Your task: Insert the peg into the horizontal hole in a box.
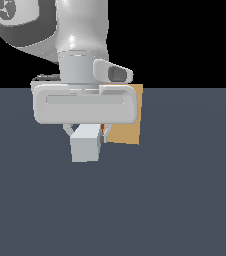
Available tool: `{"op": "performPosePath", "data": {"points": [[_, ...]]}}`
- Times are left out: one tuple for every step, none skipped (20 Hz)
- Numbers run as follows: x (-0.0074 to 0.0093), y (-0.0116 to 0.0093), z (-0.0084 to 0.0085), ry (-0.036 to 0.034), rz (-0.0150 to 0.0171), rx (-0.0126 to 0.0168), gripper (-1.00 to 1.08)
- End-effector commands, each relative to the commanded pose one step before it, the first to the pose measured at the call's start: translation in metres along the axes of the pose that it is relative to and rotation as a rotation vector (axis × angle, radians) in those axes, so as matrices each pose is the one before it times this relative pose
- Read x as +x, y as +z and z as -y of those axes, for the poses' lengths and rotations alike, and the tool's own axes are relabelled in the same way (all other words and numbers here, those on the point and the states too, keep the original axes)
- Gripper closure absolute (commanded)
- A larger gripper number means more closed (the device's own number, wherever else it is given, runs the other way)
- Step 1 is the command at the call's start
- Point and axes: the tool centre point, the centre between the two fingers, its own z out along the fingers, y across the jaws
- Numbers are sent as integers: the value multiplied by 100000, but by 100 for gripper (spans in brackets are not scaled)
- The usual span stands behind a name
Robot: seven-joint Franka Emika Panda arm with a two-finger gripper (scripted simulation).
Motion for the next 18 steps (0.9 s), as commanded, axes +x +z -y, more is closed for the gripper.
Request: {"op": "performPosePath", "data": {"points": [[511, -699, 397, 5656, 6, -441, 108], [179, -172, 178, 1894, 5, 3, 108], [167, -161, 164, 1761, 7, 3, 108], [157, -149, 149, 1625, 9, 3, 108], [147, -138, 136, 1499, 10, 3, 108], [136, -128, 125, 1388, 10, 3, 108], [126, -118, 114, 1273, 10, 3, 108], [115, -108, 104, 1158, 10, 3, 108], [104, -97, 93, 1043, 9, 2, 108], [92, -86, 83, 929, 9, 2, 108], [81, -76, 72, 814, 8, 2, 108], [72, -65, 62, 697, 7, 2, 108], [60, -55, 51, 586, 7, 2, 108], [48, -45, 40, 473, 7, 1, 108], [39, -34, 29, 359, 7, 1, 108], [27, -24, 17, 249, 6, 1, 108], [25, -14, 8, 119, 5, 0, 108], [18, -4, -3, 0, 0, 0, 108]]}}
